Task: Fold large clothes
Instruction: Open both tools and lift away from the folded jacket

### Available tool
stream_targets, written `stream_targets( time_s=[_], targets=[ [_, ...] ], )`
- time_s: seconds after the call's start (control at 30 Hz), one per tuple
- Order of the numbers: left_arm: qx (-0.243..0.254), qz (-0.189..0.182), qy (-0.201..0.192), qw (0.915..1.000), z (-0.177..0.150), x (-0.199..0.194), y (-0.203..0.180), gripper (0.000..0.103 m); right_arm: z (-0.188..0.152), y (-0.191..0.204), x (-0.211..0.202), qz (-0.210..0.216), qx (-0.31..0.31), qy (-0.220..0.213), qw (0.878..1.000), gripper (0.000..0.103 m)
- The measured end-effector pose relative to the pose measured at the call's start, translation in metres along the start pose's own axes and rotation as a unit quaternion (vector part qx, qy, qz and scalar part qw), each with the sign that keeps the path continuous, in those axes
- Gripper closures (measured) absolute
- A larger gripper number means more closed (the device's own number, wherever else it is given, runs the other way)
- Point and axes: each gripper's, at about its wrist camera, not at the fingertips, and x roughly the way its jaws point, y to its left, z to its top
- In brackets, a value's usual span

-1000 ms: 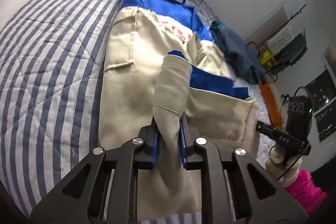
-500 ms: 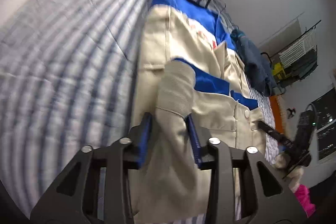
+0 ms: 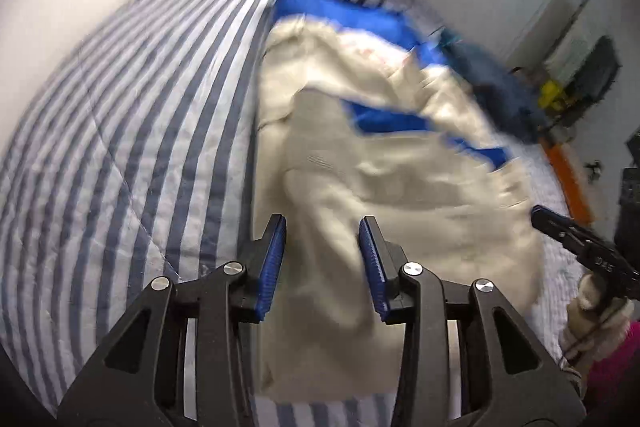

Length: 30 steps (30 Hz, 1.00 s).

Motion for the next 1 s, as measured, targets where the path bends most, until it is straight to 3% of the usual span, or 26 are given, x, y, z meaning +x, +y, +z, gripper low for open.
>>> stream_targets(
  time_s=[0.07, 0.1, 0.27, 0.6, 0.83, 1.0],
  targets=[
    [-0.019, -0.012, -0.004, 0.9997, -0.001, 0.012, 0.009, 0.059, -0.006, -0.004, 0.022, -0.007, 0.009, 0.031, 0.999, 0.074],
    [-0.02, -0.014, -0.008, 0.9997, -0.002, 0.013, 0.009, 0.059, -0.007, -0.002, 0.023, -0.012, 0.008, 0.023, 1.0, 0.074],
    [-0.014, -0.004, -0.001, 0.9999, 0.003, 0.008, 0.004, 0.059, 0.003, 0.009, 0.008, -0.038, 0.003, 0.046, 0.998, 0.073],
    [0.018, -0.022, -0.082, 0.9962, 0.008, -0.117, -0.006, 0.059, -0.003, 0.045, -0.126, -0.052, -0.034, -0.088, 0.994, 0.068],
    [0.067, -0.057, -0.156, 0.9839, 0.015, -0.227, -0.048, 0.059, 0.004, 0.077, -0.234, -0.084, -0.077, -0.176, 0.978, 0.026],
    [0.072, -0.085, -0.189, 0.9757, 0.019, -0.298, -0.066, 0.059, 0.009, 0.1, -0.292, -0.107, -0.083, -0.195, 0.972, 0.015]
  ],
)
